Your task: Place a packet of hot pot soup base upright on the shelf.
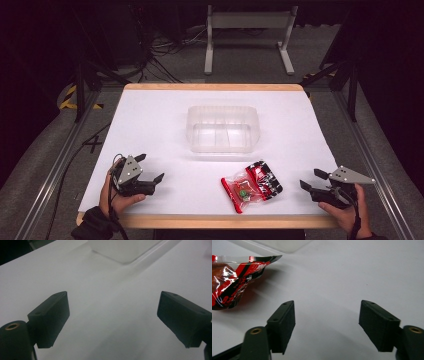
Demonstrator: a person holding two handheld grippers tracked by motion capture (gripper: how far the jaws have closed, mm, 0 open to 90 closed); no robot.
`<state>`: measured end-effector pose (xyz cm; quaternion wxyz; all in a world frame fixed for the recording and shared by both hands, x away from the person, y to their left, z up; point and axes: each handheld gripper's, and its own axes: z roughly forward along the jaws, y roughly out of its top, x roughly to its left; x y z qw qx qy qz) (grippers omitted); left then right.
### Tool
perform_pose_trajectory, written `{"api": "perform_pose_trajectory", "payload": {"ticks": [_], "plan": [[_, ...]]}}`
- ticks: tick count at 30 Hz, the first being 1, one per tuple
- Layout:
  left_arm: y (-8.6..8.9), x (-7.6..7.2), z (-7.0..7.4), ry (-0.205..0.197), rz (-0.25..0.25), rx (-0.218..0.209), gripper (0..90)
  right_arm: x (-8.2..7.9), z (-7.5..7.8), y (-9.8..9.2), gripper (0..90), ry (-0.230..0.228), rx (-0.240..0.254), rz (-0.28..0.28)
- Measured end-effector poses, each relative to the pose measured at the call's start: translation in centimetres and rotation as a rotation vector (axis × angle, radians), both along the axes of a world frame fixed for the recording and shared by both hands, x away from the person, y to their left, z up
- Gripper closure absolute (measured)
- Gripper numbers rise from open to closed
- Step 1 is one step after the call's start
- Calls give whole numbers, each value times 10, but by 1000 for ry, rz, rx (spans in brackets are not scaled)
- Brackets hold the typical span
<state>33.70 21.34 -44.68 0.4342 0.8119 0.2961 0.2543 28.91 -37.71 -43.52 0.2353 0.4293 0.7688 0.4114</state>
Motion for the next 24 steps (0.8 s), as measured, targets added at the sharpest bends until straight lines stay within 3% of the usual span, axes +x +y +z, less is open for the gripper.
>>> {"api": "perform_pose_trajectory", "payload": {"ticks": [6,12,17,19,24], "plan": [[2,-4,1,-8,8,4,113,-1,0,5,357,25,11,42],[2,-8,0,-1,-1,24,108,2,0,21,393,56,-18,128],[4,-11,0,-1,10,27,109,5,-4,30,354,114,15,189],[2,-11,0,4,12,34,109,5,-4,34,327,136,57,223],[0,-11,-1,8,2,41,109,6,-6,51,305,173,35,268]]}}
